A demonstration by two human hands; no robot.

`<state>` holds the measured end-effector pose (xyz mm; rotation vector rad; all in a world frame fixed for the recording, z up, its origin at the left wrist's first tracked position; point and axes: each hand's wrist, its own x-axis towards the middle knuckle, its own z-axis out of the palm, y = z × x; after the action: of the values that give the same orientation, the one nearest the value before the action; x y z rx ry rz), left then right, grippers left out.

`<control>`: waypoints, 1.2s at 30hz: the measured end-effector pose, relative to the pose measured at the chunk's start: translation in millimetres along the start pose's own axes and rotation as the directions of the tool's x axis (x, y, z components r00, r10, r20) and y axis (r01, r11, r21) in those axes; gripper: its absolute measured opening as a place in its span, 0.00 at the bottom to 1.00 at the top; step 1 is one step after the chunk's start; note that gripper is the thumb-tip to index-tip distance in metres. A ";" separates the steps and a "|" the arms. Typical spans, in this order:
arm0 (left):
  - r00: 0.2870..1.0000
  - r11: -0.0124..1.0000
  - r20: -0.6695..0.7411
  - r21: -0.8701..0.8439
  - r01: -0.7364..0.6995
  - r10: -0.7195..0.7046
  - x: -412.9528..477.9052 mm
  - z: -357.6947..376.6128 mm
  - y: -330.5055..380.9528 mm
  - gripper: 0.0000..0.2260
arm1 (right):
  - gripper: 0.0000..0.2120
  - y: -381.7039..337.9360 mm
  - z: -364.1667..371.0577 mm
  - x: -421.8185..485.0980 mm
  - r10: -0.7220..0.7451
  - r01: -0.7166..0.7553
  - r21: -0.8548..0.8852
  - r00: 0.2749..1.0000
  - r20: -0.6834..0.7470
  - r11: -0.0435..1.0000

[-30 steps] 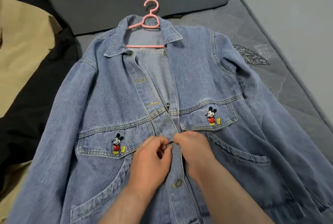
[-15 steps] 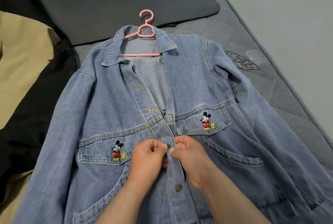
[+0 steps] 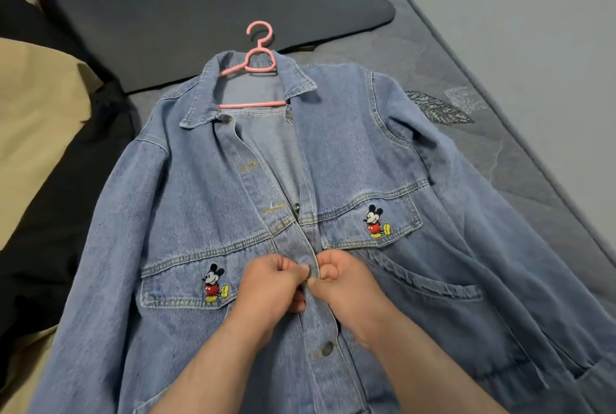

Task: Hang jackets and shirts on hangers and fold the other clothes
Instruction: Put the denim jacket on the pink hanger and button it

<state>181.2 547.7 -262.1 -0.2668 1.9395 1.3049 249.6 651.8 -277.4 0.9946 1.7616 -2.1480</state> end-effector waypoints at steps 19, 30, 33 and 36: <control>0.987 0.977 -0.064 -0.142 -0.157 0.150 -9.6 4.1 -14.3 0.13 | 0.11 3.8 -5.0 5.8 0.097 -0.093 0.184 0.995 -0.015 0.979; 0.997 0.995 0.042 -0.089 -0.055 0.059 -6.2 -1.6 -3.4 0.09 | 0.14 4.1 -12.3 1.6 0.080 -0.091 0.252 0.995 0.054 0.963; 0.999 1.000 0.051 0.014 0.010 -0.011 -3.0 -0.9 0.3 0.10 | 0.14 4.7 -10.0 1.8 0.054 -0.054 0.136 0.999 0.005 0.989; 0.993 0.995 0.069 0.028 0.093 -0.094 2.2 -4.2 3.2 0.11 | 0.13 0.9 -5.3 2.5 0.036 -0.034 0.091 0.999 -0.025 0.995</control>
<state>175.8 546.1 -260.7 -0.2922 1.8610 1.2127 250.2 657.2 -280.0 1.0715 1.6589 -2.2205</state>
